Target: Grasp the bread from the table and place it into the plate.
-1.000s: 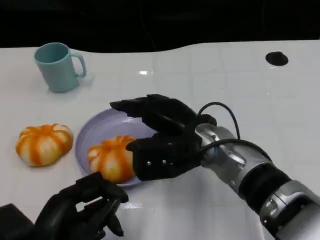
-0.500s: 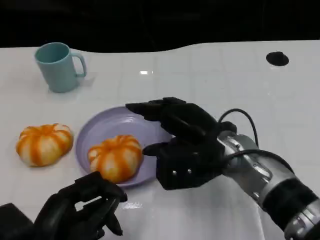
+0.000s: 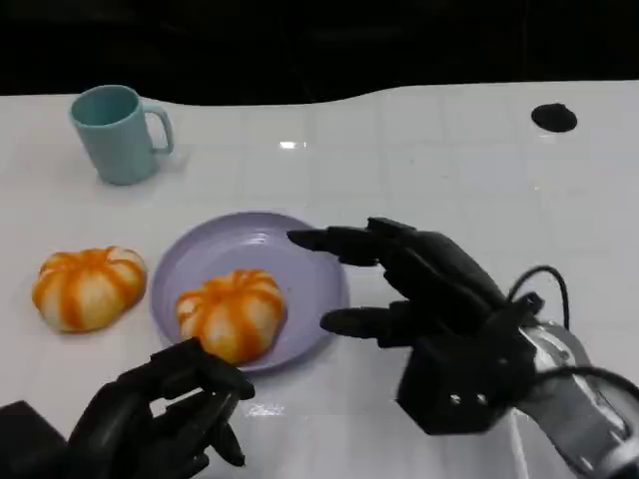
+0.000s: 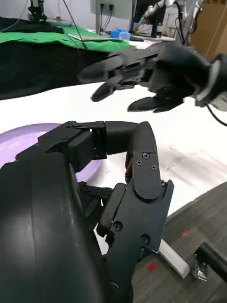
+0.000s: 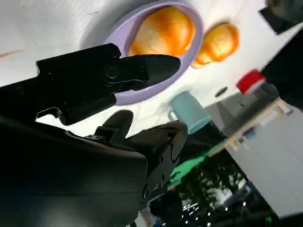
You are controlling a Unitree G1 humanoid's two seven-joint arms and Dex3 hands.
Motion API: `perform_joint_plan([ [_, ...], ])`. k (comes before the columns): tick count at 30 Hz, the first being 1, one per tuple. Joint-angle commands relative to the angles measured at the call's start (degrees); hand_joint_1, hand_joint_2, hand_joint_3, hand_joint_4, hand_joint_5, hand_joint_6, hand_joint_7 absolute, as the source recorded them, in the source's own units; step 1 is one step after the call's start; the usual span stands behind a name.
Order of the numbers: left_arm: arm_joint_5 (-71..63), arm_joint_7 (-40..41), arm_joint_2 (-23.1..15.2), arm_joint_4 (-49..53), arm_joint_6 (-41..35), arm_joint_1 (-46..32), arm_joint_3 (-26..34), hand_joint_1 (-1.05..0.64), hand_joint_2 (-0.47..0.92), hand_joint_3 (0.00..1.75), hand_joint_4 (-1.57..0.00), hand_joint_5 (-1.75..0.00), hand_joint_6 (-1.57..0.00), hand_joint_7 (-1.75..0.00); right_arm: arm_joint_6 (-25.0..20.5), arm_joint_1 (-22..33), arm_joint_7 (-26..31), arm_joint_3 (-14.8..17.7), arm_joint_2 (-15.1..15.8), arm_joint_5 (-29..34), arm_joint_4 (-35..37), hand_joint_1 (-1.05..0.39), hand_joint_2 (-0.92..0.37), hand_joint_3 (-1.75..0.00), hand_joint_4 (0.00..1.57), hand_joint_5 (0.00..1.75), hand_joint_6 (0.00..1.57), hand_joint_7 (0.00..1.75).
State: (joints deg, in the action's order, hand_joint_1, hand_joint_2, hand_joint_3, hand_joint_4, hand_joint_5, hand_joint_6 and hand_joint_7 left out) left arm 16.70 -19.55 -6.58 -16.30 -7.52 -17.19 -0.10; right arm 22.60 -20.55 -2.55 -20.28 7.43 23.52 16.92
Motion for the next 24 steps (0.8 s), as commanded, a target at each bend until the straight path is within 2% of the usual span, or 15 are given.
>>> perform_joint_plan([
  [1,0.2,-0.1,-0.6,-0.2,-0.1,-0.3,0.4,-0.43,0.92,0.43,-0.7,-1.62,-0.71,-1.23,1.6,5.4,-0.4,3.3,0.9,-4.9,-4.5,-0.38,-0.89,-0.3,0.59,1.21,0.75,0.47],
  [3,0.2,-0.2,-0.6,-0.1,0.0,-0.2,0.4,-0.43,0.92,0.43,-0.7,-1.62,-0.71,-1.23,1.9,7.5,-0.8,4.4,1.0,-6.6,-6.1,-0.34,-0.76,-0.57,0.64,1.3,0.73,0.67],
  [4,0.2,-0.1,-0.6,-0.1,0.1,-0.2,0.4,-0.44,0.92,0.43,-0.7,-1.63,-0.7,-1.23,2.6,8.5,-1.1,4.9,1.0,-7.7,-6.5,-0.3,-0.65,-0.81,0.69,1.41,0.75,0.83],
  [5,0.2,0.1,-0.6,-0.3,-0.2,-0.3,0.5,-0.44,0.92,0.43,-0.7,-1.63,-0.7,-1.23,3.9,9.4,-1.3,5.4,1.1,-8.9,-6.6,-0.27,-0.6,-0.93,0.71,1.46,0.76,0.91],
  [7,0.2,-0.1,-0.7,-0.2,0.1,-0.4,0.5,-0.45,0.92,0.42,-0.7,-1.62,-0.71,-1.22,5.4,10.7,-1.9,6.2,1.4,-10.3,-6.8,-0.22,-0.51,-1.11,0.75,1.65,0.78,1.11],
  [9,0.5,-0.4,-0.7,-0.1,0.1,-0.4,0.6,-0.44,0.92,0.44,-0.69,-1.63,-0.7,-1.23,5.9,11.6,-2.2,6.7,1.8,-10.6,-7.3,-0.21,-0.46,-1.21,0.82,1.73,0.78,1.24],
  [14,0.2,-0.3,-0.6,-0.1,0.5,-0.4,0.5,-0.45,0.92,0.42,-0.7,-1.62,-0.71,-1.23,2.8,16.8,-4.3,8.7,3.4,-11.9,-13.5,-0.23,-0.4,-1.32,0.87,1.75,0.77,1.43],
  [24,0.9,0.0,-0.5,-0.7,-0.9,-0.6,0.4,-0.46,0.92,0.41,-0.7,-1.62,-0.71,-1.21,-0.7,24.2,-6.5,12.8,6.3,-12.7,-21.7,-0.24,-0.4,-1.33,0.87,1.75,0.77,1.5],
])
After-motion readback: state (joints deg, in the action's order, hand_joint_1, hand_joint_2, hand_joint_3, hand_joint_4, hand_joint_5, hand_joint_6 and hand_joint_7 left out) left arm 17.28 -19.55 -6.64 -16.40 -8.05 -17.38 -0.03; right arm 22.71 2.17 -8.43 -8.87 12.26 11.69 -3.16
